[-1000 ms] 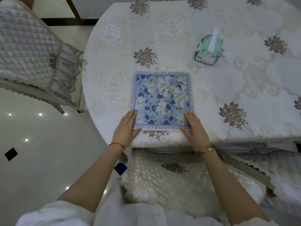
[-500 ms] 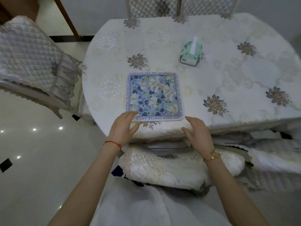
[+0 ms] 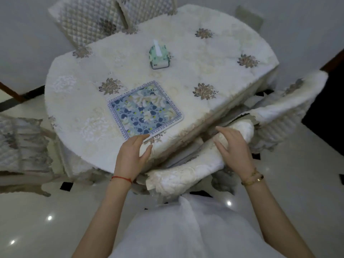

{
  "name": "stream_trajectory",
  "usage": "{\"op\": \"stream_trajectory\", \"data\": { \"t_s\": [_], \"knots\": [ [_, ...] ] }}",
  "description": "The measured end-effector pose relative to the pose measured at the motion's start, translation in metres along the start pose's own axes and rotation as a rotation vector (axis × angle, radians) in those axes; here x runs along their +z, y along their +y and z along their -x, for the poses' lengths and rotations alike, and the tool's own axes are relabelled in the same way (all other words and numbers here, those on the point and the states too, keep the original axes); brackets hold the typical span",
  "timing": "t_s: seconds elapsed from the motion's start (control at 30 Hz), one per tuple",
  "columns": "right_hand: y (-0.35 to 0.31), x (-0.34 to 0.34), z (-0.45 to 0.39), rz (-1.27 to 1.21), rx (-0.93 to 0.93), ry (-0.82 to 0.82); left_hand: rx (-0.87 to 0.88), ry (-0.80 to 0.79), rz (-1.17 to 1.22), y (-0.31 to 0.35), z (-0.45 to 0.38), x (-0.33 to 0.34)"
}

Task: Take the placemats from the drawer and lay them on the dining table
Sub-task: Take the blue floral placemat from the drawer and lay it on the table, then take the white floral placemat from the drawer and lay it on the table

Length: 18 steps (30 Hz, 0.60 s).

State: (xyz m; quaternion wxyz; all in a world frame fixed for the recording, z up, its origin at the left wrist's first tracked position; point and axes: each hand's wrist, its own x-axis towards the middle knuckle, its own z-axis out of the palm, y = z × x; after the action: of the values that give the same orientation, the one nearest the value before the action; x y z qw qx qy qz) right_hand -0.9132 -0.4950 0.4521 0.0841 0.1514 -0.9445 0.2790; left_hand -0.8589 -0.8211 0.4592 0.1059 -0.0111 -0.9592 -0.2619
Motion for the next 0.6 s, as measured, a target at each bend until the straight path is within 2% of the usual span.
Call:
{"op": "stream_trajectory", "data": {
  "t_s": [0.27,0.6],
  "knots": [
    [-0.065,-0.002,0.153,0.038,0.366,0.188,0.395,-0.261,0.041,0.0,0.018,-0.013],
    [-0.151,-0.018,0.36,0.166,0.88,0.454,0.829,-0.551,0.13,0.09,0.074,0.015]
  ]
}}
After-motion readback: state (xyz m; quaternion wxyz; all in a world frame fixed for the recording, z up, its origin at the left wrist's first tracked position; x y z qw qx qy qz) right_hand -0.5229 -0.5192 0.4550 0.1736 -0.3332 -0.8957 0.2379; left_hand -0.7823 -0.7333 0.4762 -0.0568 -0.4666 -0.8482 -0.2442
